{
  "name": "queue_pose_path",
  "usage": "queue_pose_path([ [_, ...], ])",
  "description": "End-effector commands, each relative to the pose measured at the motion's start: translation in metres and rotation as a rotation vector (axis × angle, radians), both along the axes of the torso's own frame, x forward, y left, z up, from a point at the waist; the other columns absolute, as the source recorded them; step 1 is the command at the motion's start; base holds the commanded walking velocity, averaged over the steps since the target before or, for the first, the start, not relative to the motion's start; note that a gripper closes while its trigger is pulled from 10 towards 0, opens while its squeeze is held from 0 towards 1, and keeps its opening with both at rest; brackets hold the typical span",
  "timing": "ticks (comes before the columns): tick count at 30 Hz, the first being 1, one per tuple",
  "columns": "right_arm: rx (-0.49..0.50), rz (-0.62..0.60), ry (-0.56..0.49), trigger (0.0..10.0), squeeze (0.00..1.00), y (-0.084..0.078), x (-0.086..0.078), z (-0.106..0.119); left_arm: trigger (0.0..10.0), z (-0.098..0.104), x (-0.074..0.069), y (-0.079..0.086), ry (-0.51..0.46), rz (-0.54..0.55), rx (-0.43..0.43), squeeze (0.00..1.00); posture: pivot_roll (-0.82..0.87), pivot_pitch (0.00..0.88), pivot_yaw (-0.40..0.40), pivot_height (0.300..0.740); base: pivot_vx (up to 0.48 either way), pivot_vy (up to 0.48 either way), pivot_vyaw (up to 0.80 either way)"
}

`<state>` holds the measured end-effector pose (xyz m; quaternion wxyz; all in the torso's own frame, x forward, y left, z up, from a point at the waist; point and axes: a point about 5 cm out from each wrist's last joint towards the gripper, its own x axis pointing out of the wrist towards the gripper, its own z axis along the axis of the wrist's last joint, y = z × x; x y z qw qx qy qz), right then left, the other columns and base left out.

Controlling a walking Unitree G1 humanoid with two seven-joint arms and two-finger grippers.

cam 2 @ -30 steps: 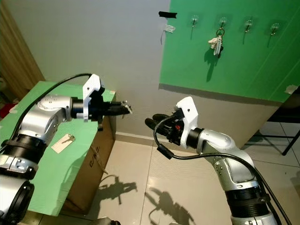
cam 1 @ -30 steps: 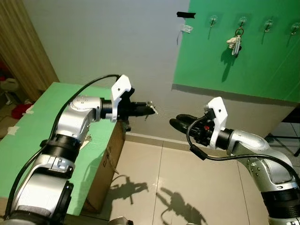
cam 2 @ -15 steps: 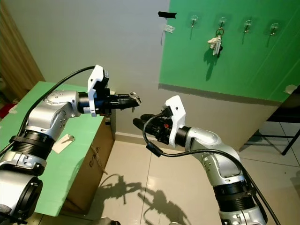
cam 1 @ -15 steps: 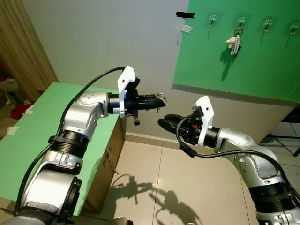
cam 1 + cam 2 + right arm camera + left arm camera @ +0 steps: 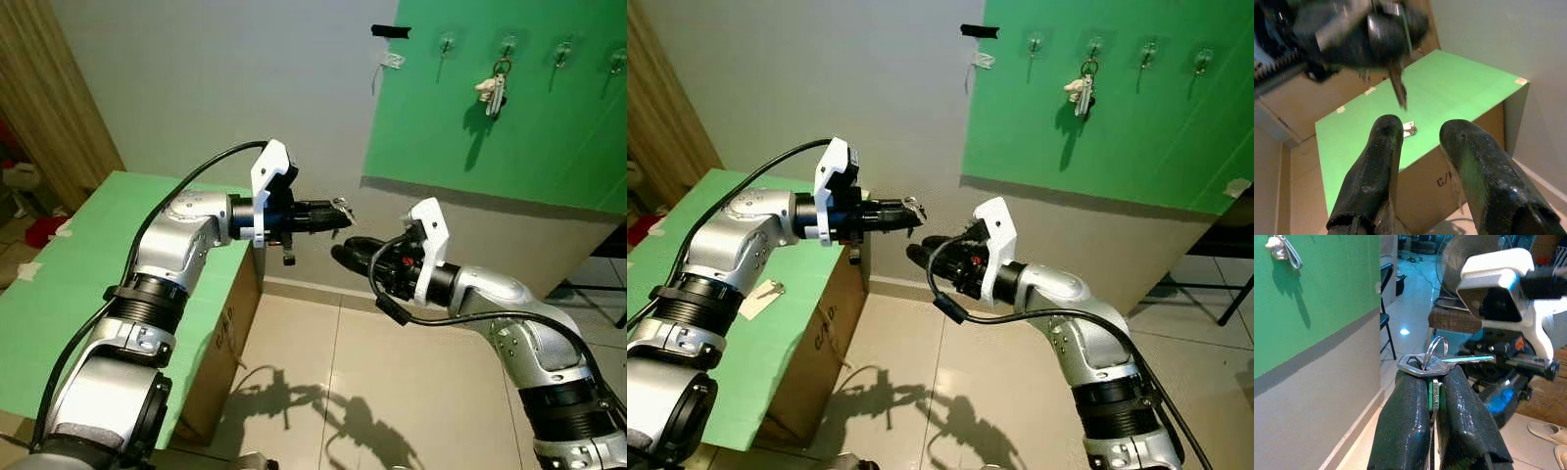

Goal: Hang keys on a hook

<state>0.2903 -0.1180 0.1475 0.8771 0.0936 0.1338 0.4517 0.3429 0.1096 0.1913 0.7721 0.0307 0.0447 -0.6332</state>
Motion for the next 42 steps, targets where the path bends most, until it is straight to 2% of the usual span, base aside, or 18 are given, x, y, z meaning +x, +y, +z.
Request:
queue_pose_path([
  [1, 0.015, -0.005, -0.009, 10.0, 0.00, -0.002, 0.003, 0.005, 10.0, 0.003, -0.003, -0.003, -0.018, -0.030, 0.011, 0.00, -0.10, 0.000, 0.026, 0.740, 0.000, 0.000, 0.00],
  [8, 0.044, 0.013, -0.022, 10.0, 0.00, 0.000, 0.003, 0.013, 10.0, -0.001, -0.006, -0.003, -0.015, -0.040, 0.024, 0.00, -0.10, 0.000, 0.024, 0.740, 0.000, 0.000, 0.00],
  [24, 0.074, 0.039, -0.017, 10.0, 0.00, 0.009, 0.002, 0.016, 10.0, -0.001, -0.006, -0.006, -0.016, -0.043, 0.021, 0.00, -0.10, 0.000, 0.026, 0.740, 0.000, 0.000, 0.00],
  [25, 0.072, 0.037, -0.016, 10.0, 1.00, 0.009, 0.002, 0.015, 10.0, -0.001, -0.005, -0.006, -0.015, -0.043, 0.020, 0.00, -0.10, 0.000, 0.024, 0.740, 0.000, 0.000, 0.00],
  [31, 0.037, 0.032, -0.009, 10.0, 1.00, 0.008, 0.003, 0.012, 10.0, 0.000, -0.005, -0.007, -0.017, -0.041, 0.019, 0.00, -0.11, 0.000, 0.023, 0.740, 0.000, 0.000, 0.00],
  [32, 0.025, 0.031, -0.007, 10.0, 0.00, 0.008, 0.003, 0.011, 10.0, 0.000, -0.005, -0.007, -0.018, -0.041, 0.018, 0.00, -0.11, 0.000, 0.023, 0.740, 0.000, 0.000, 0.00],
  [42, 0.019, 0.022, -0.002, 10.0, 0.00, 0.009, 0.005, 0.009, 10.0, 0.002, -0.007, -0.011, -0.016, -0.056, -0.002, 0.00, -0.11, 0.000, 0.022, 0.740, 0.000, 0.000, 0.00],
])
